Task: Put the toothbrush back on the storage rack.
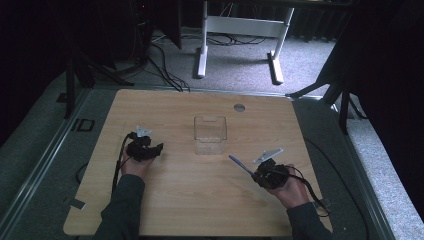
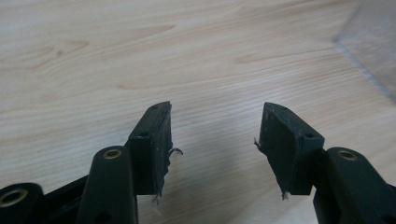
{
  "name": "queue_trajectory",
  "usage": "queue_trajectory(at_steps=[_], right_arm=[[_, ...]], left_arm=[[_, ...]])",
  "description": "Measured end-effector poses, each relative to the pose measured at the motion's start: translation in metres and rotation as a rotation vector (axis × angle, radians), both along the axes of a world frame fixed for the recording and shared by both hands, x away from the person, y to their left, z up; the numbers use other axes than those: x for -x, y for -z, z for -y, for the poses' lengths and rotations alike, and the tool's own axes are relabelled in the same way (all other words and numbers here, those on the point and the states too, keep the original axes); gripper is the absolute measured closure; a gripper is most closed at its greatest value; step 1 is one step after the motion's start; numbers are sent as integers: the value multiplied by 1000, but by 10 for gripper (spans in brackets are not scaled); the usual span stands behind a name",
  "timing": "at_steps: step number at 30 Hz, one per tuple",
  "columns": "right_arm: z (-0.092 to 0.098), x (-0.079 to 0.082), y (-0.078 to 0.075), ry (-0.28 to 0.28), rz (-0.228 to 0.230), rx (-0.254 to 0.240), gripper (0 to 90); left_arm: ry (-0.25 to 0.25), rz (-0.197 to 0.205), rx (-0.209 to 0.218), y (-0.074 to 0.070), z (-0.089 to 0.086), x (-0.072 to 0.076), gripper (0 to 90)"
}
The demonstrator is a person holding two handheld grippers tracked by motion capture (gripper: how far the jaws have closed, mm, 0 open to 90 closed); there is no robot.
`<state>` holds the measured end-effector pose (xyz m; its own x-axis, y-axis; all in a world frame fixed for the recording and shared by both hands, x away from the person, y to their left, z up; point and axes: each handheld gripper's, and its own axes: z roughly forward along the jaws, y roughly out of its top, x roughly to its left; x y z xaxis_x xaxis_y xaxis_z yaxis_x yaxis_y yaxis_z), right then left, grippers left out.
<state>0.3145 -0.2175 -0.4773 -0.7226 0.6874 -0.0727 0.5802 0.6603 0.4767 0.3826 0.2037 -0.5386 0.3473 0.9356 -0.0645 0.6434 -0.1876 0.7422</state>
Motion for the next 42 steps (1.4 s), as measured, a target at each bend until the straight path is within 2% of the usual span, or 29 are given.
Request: queue_trajectory(at_steps=[8,16,22,31,37,42], right_arm=[[-5,-3,-4,-10,28,-15,799],[-9,-3,-6,-34,45,-15,799],[-13,-5,-8,-51,54,-21,799],[-22,-8,-10,-86,64,7,799],[-26,-10,-12,-103,72,10,799],[-29,-11,-14,-117,77,11,799]], left_arm=[[86,46,36,-15,6,7,417],[170,76,34,-29,17,13,410],[231,90,37,-33,24,17,408],[302,102,10,-40,34,24,405],[343,109,35,-44,39,29,407],[384,116,29,-48,46,32,406]])
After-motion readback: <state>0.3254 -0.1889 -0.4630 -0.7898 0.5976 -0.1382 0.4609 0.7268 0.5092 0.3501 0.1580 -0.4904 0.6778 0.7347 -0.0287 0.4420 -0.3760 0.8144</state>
